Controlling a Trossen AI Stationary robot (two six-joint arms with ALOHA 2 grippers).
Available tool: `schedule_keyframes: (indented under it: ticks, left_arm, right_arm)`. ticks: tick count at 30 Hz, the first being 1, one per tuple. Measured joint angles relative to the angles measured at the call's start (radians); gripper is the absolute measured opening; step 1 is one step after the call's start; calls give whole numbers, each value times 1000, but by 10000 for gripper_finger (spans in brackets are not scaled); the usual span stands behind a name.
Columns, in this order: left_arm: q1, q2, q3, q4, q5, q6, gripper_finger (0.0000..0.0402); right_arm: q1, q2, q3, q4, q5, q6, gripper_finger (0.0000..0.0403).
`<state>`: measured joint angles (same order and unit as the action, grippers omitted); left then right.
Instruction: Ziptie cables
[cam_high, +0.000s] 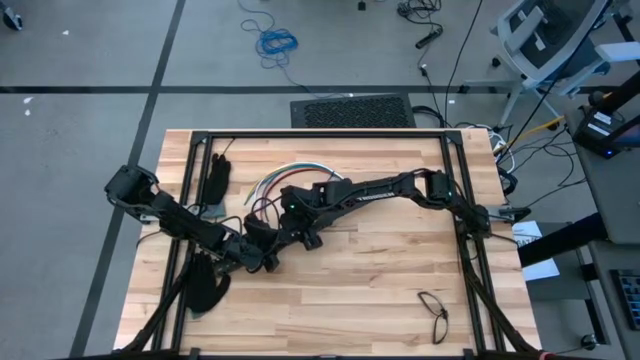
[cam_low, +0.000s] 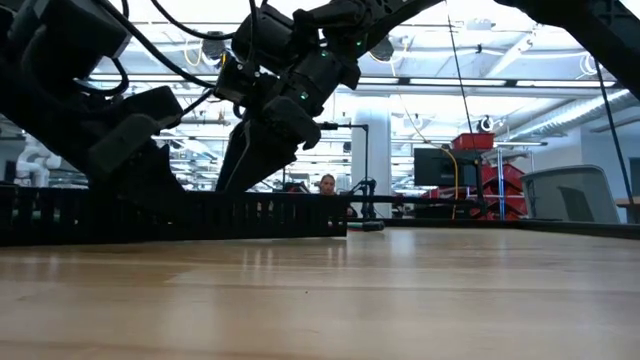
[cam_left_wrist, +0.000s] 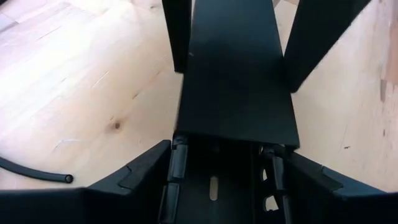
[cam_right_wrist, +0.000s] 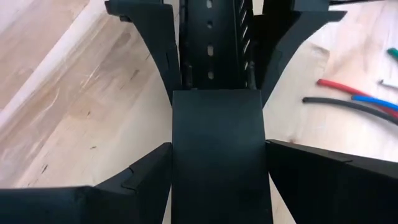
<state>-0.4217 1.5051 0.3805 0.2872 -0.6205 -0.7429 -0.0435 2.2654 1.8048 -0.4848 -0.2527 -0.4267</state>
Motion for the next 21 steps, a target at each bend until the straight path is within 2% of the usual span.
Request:
schedule_keyframes:
  ticks: [5, 10, 21]
  left_arm:
    - [0, 0, 0, 6, 0, 4, 243]
    - [2, 0, -2, 40, 0, 96, 243]
    - [3, 0, -2, 51, 12, 94, 243]
  right_arm:
    - [4, 0, 0, 5, -2, 0, 238]
    - [5, 0, 0, 5, -9, -1, 238]
    - [4, -1, 1, -4, -15, 10, 238]
